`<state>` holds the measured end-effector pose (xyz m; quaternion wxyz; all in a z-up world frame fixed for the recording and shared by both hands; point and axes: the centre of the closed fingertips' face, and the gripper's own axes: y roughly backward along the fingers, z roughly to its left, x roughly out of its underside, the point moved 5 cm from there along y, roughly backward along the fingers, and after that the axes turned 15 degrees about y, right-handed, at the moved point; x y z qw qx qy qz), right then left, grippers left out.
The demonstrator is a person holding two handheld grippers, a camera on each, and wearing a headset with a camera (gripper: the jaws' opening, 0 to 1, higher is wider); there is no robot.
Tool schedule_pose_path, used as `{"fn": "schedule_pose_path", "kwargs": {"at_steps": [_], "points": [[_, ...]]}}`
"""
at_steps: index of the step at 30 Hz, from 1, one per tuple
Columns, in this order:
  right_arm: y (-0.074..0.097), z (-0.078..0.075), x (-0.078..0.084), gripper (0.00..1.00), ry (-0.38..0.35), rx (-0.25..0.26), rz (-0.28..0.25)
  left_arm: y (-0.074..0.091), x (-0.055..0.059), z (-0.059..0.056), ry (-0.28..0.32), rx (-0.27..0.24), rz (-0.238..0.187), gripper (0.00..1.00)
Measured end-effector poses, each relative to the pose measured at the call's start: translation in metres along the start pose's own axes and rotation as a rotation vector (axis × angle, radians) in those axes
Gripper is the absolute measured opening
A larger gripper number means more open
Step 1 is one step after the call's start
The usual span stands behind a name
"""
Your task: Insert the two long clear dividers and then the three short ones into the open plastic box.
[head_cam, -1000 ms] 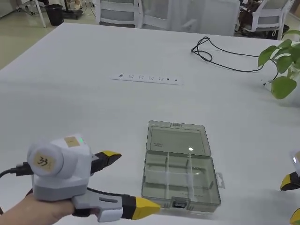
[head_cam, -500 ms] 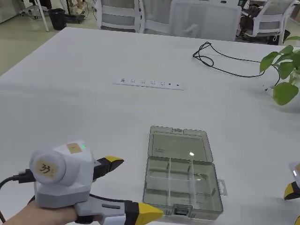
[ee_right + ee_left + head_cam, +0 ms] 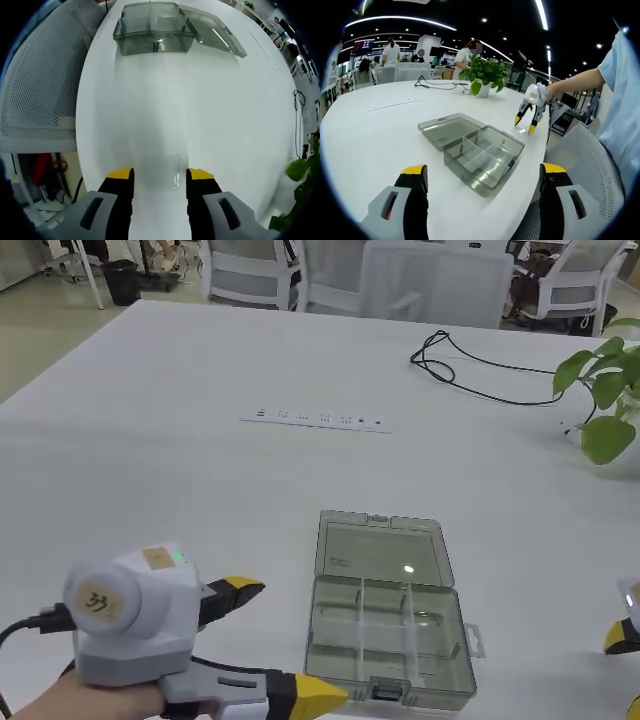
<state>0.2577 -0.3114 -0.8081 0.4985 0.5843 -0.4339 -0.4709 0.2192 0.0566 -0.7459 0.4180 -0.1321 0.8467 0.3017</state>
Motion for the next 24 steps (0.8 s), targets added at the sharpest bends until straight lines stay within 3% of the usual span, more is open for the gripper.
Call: {"fn": "schedule_pose_path", "kwargs": {"at_steps": [10, 13, 20, 24], "points": [[0.000, 0.000, 0.000, 0.38, 0.022, -0.021, -0.011, 0.001, 0.002, 0.001, 0.005, -0.005, 0.001, 0.94], [0.000, -0.001, -0.001, 0.33, 0.017, -0.020, -0.002, 0.000, 0.001, 0.001, 0.003, -0.004, 0.000, 0.94], [0.002, 0.000, -0.003, 0.32, 0.005, -0.008, 0.019, -0.002, -0.001, -0.001, 0.003, 0.000, -0.010, 0.93], [0.008, 0.007, -0.015, 0.32, -0.025, 0.006, -0.007, -0.004, -0.002, -0.001, 0.009, -0.003, -0.021, 0.93]]}}
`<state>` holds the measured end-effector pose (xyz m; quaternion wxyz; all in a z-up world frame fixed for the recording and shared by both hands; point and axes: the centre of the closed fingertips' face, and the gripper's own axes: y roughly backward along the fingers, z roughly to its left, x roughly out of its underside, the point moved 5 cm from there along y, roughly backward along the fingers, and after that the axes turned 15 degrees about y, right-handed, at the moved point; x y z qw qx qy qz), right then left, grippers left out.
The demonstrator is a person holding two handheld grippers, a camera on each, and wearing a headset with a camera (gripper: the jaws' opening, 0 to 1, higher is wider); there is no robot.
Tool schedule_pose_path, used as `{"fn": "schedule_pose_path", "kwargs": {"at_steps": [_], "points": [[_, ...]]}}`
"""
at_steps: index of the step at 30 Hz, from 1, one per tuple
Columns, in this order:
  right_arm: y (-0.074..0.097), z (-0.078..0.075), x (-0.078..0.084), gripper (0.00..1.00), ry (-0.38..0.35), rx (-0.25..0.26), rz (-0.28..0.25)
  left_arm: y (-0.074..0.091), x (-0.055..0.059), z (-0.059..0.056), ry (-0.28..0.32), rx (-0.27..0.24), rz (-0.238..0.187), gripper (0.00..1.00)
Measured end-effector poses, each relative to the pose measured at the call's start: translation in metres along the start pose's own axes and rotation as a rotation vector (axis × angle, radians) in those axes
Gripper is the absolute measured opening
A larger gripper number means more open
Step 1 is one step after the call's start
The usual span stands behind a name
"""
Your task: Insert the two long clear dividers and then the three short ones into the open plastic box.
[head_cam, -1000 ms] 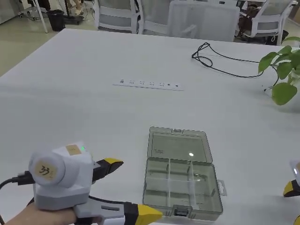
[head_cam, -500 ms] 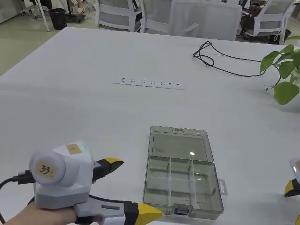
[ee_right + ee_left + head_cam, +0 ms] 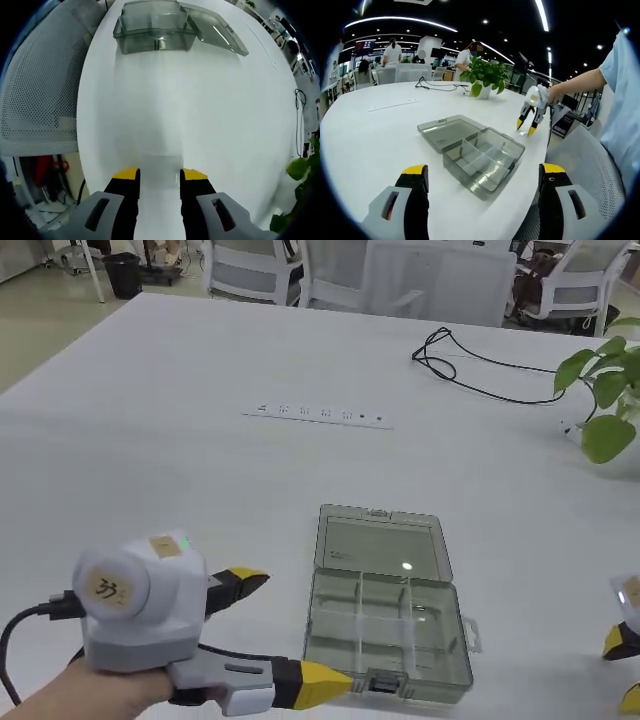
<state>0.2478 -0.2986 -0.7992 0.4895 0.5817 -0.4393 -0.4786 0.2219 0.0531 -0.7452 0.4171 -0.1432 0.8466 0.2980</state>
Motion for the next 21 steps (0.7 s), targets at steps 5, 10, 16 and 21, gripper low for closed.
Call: {"fn": "schedule_pose_path", "kwargs": {"at_steps": [5, 10, 16, 21], "points": [[0.011, 0.000, -0.018, 0.32, 0.004, 0.039, -0.030, -0.003, 0.000, -0.002, 0.001, 0.006, 0.006, 0.93], [0.023, -0.007, -0.038, 0.32, 0.020, 0.092, -0.066, -0.007, 0.000, -0.004, 0.002, 0.005, 0.018, 0.91], [0.039, -0.016, -0.063, 0.32, 0.046, 0.168, -0.115, -0.012, -0.005, -0.006, 0.031, 0.000, 0.022, 0.88], [0.055, -0.027, -0.093, 0.32, 0.096, 0.271, -0.179, -0.020, -0.008, -0.013, 0.037, -0.003, 0.044, 0.86]]}}
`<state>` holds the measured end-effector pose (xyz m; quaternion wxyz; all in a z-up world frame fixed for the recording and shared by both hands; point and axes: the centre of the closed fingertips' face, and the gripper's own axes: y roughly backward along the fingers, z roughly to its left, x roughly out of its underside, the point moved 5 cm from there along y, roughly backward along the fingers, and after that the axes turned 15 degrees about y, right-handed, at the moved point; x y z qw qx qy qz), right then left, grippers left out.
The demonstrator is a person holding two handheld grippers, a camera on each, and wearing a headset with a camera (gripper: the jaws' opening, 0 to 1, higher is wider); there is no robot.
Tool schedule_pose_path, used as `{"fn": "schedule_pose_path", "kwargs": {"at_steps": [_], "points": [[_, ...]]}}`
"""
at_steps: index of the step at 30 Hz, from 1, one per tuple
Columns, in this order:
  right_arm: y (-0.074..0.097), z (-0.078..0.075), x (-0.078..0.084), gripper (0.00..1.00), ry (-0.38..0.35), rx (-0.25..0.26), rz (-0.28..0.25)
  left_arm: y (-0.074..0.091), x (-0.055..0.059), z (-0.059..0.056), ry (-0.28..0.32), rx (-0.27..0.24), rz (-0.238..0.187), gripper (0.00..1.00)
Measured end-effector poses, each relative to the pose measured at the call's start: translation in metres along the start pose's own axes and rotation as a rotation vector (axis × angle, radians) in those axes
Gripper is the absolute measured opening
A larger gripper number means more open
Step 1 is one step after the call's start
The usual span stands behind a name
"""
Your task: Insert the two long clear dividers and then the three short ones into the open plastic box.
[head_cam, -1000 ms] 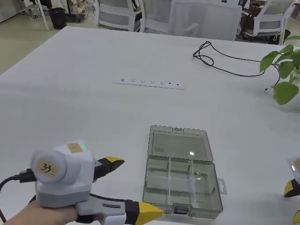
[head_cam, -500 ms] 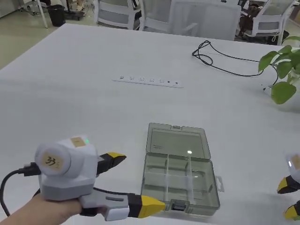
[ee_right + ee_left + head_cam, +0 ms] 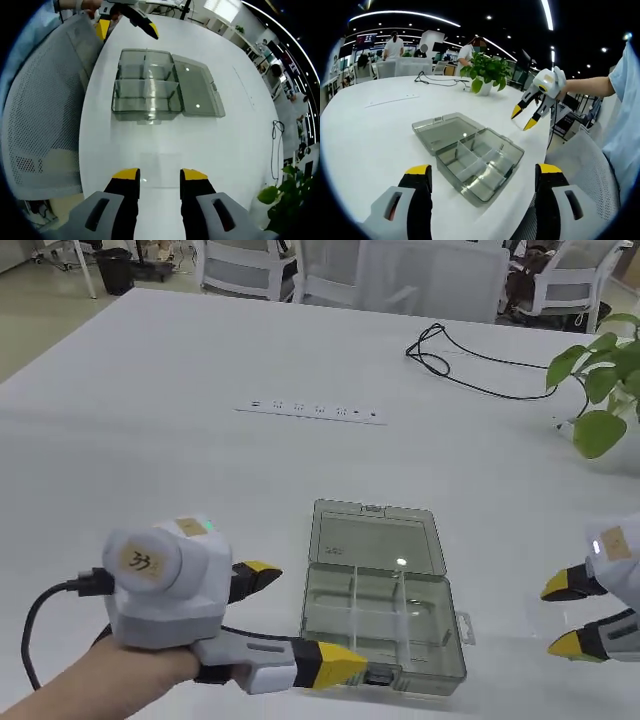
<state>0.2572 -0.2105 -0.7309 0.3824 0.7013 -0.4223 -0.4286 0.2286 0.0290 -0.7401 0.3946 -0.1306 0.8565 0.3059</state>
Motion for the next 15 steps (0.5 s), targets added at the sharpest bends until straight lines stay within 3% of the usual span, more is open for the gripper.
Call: {"fn": "schedule_pose_path", "kwargs": {"at_steps": [7, 15], "points": [[0.009, -0.016, -0.035, 0.32, 0.049, 0.100, -0.064, -0.011, -0.010, -0.012, 0.085, 0.035, -0.025, 0.74], [0.011, -0.024, -0.066, 0.32, 0.103, 0.183, -0.094, -0.022, -0.025, -0.023, 0.254, 0.075, -0.042, 0.51]]}}
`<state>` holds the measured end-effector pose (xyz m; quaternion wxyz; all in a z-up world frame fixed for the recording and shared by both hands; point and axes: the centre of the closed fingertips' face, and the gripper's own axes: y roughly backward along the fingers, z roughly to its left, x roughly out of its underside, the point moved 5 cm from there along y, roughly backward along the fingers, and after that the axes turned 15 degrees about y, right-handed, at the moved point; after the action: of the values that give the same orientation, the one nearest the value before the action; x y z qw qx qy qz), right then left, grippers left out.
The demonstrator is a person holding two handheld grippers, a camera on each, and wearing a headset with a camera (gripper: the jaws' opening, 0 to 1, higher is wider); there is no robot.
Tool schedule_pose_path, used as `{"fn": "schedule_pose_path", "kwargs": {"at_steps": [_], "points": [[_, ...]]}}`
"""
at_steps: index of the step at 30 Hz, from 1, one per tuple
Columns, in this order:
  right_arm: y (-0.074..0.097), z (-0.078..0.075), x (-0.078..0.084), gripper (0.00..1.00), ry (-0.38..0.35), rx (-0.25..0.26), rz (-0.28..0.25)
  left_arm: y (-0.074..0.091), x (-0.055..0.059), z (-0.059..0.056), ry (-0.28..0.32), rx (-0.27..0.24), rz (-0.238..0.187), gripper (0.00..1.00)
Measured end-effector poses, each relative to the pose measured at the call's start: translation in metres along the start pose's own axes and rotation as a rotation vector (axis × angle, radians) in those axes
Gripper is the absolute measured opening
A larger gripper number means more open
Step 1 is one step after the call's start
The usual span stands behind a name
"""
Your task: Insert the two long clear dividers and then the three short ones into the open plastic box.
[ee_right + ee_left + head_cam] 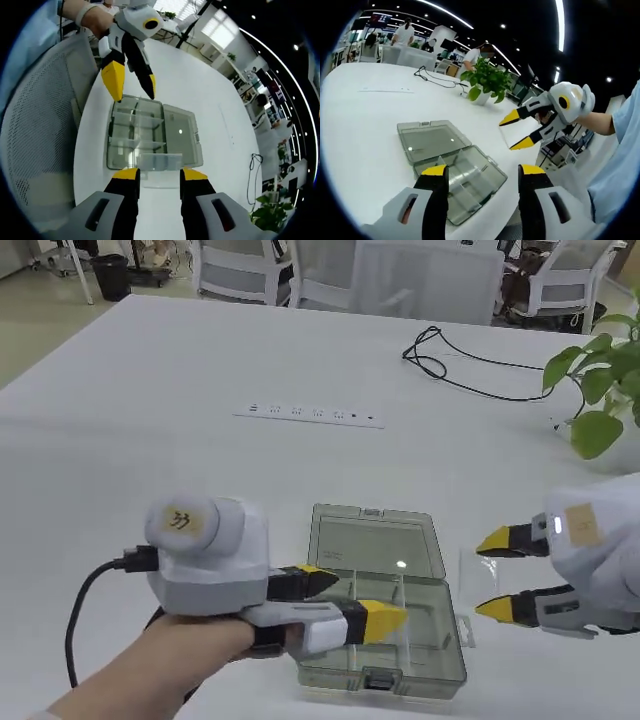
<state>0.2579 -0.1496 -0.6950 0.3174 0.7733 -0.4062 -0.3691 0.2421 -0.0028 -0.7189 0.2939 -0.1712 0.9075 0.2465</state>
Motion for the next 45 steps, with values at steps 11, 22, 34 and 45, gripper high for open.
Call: {"fn": "schedule_pose_path", "kwargs": {"at_steps": [11, 22, 34, 45], "points": [[-0.010, 0.002, -0.040, 0.32, 0.097, 0.048, -0.021, -0.015, -0.003, -0.013, 0.178, 0.062, 0.028, 0.28], [-0.014, 0.005, -0.053, 0.32, 0.131, 0.048, -0.038, -0.018, 0.003, -0.017, 0.224, 0.089, 0.043, 0.04], [-0.013, 0.006, -0.055, 0.32, 0.158, 0.045, -0.046, -0.017, 0.004, -0.018, 0.267, 0.114, 0.049, 0.00], [-0.001, -0.004, -0.059, 0.47, -0.021, -0.026, -0.186, -0.014, 0.012, -0.016, 0.106, 0.140, 0.096, 0.00]]}}
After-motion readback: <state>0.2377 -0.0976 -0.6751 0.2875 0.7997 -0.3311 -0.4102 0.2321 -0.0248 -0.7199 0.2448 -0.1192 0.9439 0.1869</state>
